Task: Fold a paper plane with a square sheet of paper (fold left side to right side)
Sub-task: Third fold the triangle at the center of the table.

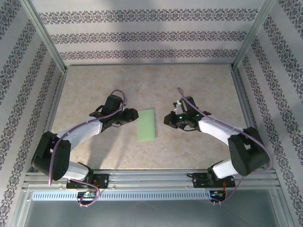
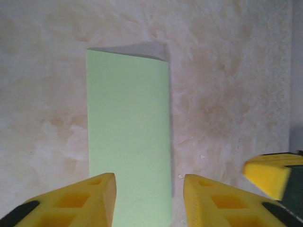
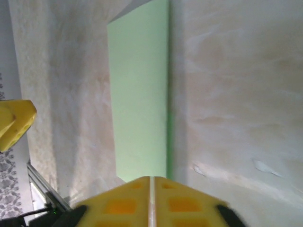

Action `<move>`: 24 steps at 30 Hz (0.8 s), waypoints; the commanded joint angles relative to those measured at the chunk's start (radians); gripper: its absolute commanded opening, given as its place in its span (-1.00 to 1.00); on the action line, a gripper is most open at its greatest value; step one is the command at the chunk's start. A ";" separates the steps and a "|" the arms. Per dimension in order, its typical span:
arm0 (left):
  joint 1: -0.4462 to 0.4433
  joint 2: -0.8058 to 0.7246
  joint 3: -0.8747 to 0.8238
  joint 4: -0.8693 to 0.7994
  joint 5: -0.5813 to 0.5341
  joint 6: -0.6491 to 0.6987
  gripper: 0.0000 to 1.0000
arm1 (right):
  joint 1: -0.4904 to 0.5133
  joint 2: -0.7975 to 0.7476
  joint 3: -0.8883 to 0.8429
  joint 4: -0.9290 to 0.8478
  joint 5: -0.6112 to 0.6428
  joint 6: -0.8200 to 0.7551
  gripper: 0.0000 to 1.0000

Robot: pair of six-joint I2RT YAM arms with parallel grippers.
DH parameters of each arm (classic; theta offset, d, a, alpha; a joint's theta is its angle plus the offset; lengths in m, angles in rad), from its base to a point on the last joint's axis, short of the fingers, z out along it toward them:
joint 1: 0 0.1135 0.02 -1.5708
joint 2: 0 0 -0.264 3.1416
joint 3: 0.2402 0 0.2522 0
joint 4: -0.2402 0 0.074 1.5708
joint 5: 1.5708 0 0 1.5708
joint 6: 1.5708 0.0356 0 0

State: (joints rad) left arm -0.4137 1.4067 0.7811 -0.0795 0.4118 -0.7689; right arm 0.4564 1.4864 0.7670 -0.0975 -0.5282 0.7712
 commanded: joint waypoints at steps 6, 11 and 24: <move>0.069 -0.037 -0.118 0.174 0.106 -0.043 -0.38 | 0.096 0.200 0.088 0.167 0.006 0.083 -1.00; 0.073 -0.017 -0.116 0.143 0.108 -0.009 -0.42 | 0.103 0.265 0.110 0.183 0.011 0.081 -1.00; 0.074 0.036 -0.088 0.104 0.115 0.022 -0.47 | 0.105 0.354 0.127 0.151 0.026 0.054 -1.00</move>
State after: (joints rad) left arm -0.3511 1.4292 0.6674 0.0311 0.5060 -0.7727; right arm 0.5526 1.8145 0.8707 0.0639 -0.5209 0.8394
